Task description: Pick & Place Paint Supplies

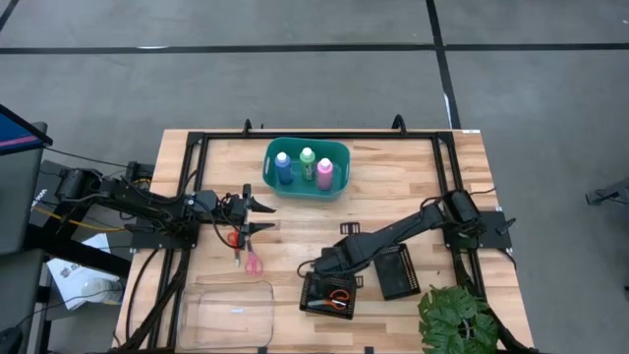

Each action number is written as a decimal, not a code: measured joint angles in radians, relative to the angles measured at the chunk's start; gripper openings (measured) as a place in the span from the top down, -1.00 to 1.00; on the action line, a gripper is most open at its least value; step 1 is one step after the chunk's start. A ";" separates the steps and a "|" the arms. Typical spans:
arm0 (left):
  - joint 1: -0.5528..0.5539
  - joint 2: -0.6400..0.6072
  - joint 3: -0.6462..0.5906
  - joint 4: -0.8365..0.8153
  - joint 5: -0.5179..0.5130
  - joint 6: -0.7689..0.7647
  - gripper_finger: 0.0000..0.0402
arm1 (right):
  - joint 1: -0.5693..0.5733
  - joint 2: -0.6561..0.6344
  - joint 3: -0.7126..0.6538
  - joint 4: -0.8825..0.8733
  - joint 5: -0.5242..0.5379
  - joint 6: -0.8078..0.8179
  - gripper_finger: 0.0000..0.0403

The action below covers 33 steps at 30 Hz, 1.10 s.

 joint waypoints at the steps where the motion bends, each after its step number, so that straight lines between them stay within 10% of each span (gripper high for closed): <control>1: 0.000 0.000 0.000 0.000 0.000 0.000 0.12 | -0.008 0.000 -0.023 0.008 -0.007 -0.012 0.72; 13: 0.000 0.000 0.000 0.000 0.001 0.005 0.12 | -0.109 -0.008 -0.186 0.197 -0.100 -0.146 0.01; 24: 0.003 0.000 0.000 0.004 0.000 0.033 0.12 | -0.140 -0.009 -0.229 0.257 -0.216 -0.236 0.88; 33: 0.026 0.000 0.000 0.010 -0.001 0.031 0.12 | -0.136 -0.009 -0.228 0.262 -0.192 -0.219 0.97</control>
